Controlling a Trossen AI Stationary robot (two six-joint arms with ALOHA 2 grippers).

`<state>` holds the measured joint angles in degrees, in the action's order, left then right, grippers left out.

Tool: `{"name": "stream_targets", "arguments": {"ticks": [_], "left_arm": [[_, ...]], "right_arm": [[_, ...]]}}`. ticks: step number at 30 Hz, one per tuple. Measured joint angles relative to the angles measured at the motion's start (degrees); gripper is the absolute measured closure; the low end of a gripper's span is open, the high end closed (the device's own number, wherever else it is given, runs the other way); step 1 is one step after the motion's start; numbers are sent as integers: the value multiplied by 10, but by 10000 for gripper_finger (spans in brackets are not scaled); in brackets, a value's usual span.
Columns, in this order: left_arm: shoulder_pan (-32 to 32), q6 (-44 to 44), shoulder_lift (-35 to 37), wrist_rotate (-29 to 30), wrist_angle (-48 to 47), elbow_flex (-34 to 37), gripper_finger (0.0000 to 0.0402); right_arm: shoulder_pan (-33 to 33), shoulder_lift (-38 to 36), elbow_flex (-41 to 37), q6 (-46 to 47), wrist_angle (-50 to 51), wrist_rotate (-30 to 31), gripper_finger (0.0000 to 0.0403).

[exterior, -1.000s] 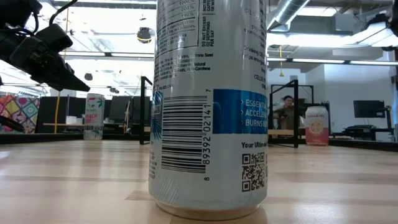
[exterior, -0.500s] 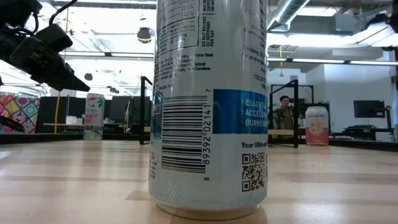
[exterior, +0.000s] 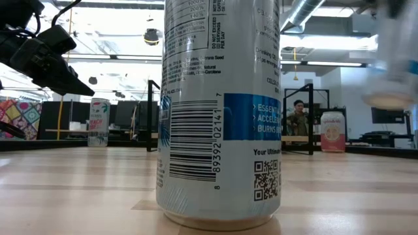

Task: Place canned beverage on shelf
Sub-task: Put the right white blue soda can on the shelf aligned with the other white blue soda can

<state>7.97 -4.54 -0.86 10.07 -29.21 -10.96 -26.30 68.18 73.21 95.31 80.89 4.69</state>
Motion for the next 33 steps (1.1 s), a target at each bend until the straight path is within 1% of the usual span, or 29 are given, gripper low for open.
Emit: {"name": "stream_targets", "arguments": {"ticks": [3, 11, 16, 19, 23, 28, 33], "left_arm": [[0, 0, 0, 0, 0, 0, 391], [0, 0, 0, 0, 0, 0, 391], [0, 0, 0, 0, 0, 0, 391], [0, 0, 0, 0, 0, 0, 391], [0, 0, 0, 0, 0, 0, 391], [0, 0, 0, 0, 0, 0, 391], [0, 0, 0, 0, 0, 0, 391]], "right_arm": [[77, 42, 63, -94, 16, 0, 179], [296, 182, 235, -406, 26, 1, 179], [408, 272, 311, -541, 25, 0, 179], [456, 319, 343, -593, 29, -2, 179], [501, 367, 376, -647, 29, -30, 174], [536, 412, 405, -686, 31, -59, 174], [561, 442, 422, -690, 32, -57, 171]]}}
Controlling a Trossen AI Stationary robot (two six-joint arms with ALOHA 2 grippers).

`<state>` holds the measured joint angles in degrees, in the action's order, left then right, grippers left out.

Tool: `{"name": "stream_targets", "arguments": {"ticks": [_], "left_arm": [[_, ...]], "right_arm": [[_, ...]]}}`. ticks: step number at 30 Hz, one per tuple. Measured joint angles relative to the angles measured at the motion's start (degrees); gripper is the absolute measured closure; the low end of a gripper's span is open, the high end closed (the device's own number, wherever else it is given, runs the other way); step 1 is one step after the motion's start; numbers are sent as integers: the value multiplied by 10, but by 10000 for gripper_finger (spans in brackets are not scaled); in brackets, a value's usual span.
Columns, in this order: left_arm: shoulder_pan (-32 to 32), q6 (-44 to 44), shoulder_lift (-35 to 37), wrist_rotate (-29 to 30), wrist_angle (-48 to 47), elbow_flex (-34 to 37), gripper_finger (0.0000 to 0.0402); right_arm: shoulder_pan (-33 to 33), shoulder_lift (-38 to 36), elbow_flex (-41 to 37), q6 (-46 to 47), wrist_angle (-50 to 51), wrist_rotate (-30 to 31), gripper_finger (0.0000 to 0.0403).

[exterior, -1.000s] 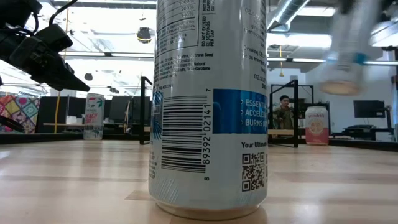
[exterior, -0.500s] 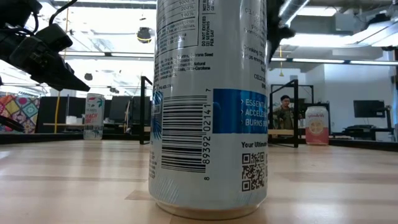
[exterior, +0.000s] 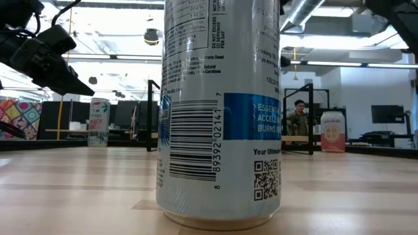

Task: Place canned beverage on shelf
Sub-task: Put the right white blue soda can on the shelf aligned with the other white blue soda can

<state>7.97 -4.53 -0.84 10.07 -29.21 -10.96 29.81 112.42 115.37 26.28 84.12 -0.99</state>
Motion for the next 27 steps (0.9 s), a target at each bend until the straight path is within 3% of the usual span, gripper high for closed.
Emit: {"name": "stream_targets", "arguments": {"ticks": [14, 27], "left_arm": [[0, 0, 0, 0, 0, 0, 391], [0, 0, 0, 0, 0, 0, 391]], "right_arm": [[15, 0, 1, -3, 1, 0, 149], [7, 3, 1, -75, -28, -1, 143]]}}
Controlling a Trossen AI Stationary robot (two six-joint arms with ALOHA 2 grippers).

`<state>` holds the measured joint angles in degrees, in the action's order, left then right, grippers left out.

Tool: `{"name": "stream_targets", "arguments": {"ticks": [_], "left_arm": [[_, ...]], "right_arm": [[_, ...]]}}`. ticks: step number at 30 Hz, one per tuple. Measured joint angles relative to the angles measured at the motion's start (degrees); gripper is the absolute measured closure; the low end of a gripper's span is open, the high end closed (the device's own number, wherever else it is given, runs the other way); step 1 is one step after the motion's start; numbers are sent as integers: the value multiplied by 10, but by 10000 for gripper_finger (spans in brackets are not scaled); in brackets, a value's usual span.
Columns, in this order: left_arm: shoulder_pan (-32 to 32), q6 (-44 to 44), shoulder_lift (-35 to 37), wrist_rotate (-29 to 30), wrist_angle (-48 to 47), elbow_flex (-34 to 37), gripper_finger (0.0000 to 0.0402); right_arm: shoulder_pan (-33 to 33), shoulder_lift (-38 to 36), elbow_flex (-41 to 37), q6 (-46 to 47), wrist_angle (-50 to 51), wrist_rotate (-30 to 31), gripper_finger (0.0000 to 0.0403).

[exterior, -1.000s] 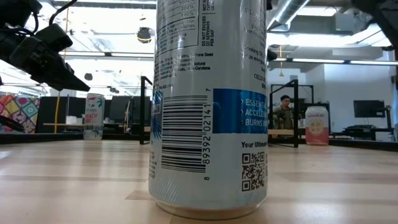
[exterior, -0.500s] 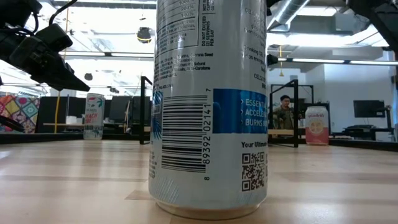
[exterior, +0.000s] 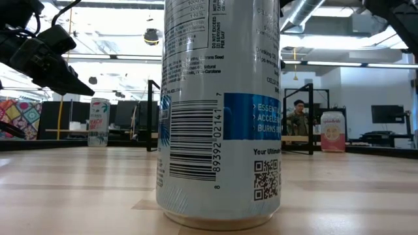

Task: Place canned beverage on shelf
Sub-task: Put the right white blue soda can on the shelf aligned with the other white blue soda can

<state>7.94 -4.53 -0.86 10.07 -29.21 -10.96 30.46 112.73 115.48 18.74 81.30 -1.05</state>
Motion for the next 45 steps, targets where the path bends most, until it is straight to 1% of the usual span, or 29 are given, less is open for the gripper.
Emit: {"name": "stream_targets", "arguments": {"ticks": [34, 45], "left_arm": [[0, 0, 0, 0, 0, 0, 391], [0, 0, 0, 0, 0, 0, 391]], "right_arm": [[0, 0, -1, 11, -7, -5, 141], [-13, 0, -1, 1, -85, -4, 141]]}}
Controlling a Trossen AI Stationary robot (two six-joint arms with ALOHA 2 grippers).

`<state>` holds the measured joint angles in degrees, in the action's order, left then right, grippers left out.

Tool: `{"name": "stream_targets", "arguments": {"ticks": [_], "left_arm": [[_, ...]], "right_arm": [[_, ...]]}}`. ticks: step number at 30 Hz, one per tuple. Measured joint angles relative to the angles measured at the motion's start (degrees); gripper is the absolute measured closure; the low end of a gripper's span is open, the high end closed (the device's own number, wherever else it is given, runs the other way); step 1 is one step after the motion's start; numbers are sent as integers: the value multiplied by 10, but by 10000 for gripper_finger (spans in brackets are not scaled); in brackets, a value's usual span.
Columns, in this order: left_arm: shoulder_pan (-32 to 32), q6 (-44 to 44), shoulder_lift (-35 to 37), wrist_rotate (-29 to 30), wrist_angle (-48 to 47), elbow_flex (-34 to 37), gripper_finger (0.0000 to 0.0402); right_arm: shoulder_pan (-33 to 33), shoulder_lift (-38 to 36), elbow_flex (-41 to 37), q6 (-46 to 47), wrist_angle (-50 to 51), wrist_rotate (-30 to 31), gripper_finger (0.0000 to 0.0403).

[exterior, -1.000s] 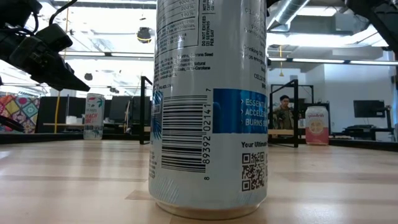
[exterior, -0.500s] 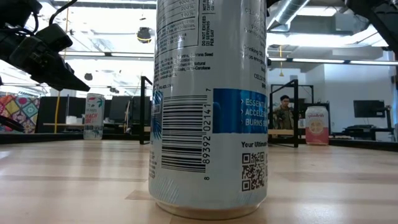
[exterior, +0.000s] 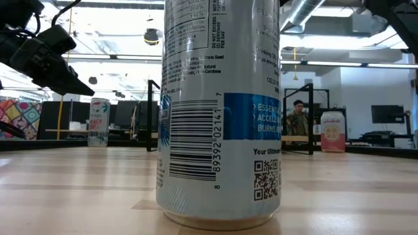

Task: Place canned beverage on shelf
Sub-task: Put the right white blue soda can on the shelf aligned with the other white blue soda can

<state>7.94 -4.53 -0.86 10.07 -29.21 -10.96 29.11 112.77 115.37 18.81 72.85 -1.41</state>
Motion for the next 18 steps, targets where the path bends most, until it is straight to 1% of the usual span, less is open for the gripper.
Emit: {"name": "stream_targets", "arguments": {"ticks": [5, 12, 18], "left_arm": [[0, 0, 0, 0, 0, 0, 391], [0, 0, 0, 0, 0, 0, 391], [0, 0, 0, 0, 0, 0, 391]], "right_arm": [[-5, 0, 0, 22, 10, 0, 141], [-5, 0, 0, 47, 76, -2, 141], [-5, 0, 0, 52, 81, -2, 135]]}}
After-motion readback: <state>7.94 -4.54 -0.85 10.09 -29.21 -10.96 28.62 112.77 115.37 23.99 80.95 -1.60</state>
